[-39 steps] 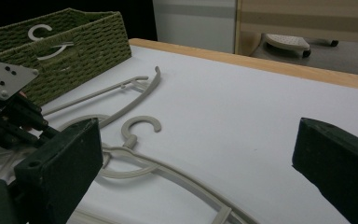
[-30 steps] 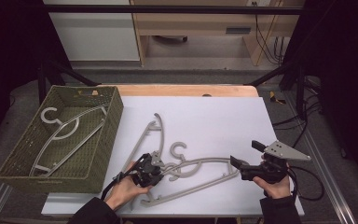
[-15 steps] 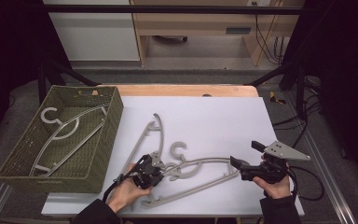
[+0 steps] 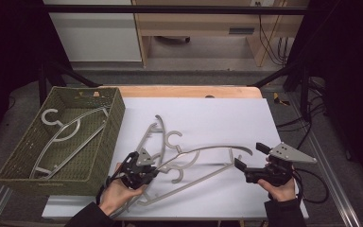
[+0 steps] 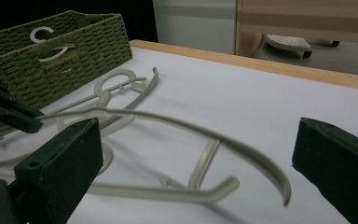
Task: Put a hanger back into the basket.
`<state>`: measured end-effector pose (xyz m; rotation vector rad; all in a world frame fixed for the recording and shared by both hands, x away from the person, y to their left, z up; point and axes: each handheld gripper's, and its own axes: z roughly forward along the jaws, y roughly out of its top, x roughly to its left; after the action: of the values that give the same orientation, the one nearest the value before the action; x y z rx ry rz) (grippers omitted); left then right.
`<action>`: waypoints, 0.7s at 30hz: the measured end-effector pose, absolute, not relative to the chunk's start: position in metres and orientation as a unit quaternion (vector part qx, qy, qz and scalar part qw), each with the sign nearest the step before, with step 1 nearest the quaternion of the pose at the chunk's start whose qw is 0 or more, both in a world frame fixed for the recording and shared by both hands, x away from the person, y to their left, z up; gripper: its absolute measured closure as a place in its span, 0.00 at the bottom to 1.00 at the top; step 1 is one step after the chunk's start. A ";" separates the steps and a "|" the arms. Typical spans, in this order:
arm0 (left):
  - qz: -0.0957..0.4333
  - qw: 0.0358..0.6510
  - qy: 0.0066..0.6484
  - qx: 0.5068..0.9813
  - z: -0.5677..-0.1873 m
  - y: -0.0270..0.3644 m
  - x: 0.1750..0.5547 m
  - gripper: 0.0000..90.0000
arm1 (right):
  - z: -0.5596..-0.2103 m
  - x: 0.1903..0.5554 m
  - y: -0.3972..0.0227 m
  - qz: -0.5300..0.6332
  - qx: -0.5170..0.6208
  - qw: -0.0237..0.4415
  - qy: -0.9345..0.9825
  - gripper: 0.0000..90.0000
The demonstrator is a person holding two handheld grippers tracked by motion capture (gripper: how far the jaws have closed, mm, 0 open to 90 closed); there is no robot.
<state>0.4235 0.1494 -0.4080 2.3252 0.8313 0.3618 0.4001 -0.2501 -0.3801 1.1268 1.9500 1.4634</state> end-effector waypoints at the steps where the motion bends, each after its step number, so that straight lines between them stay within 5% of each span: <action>1: 0.140 0.321 0.317 0.881 -0.405 0.152 0.423 0.91 | -0.380 0.400 -0.251 0.530 0.408 0.225 0.708 0.02; 21: 0.193 0.363 0.353 0.841 -0.356 0.202 0.420 0.91 | -0.380 0.400 -0.256 0.531 0.413 0.230 0.703 0.02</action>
<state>0.4200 0.2016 -0.3557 2.1640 0.9093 0.4957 0.3995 -0.2562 -0.3796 1.1371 1.9357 1.4602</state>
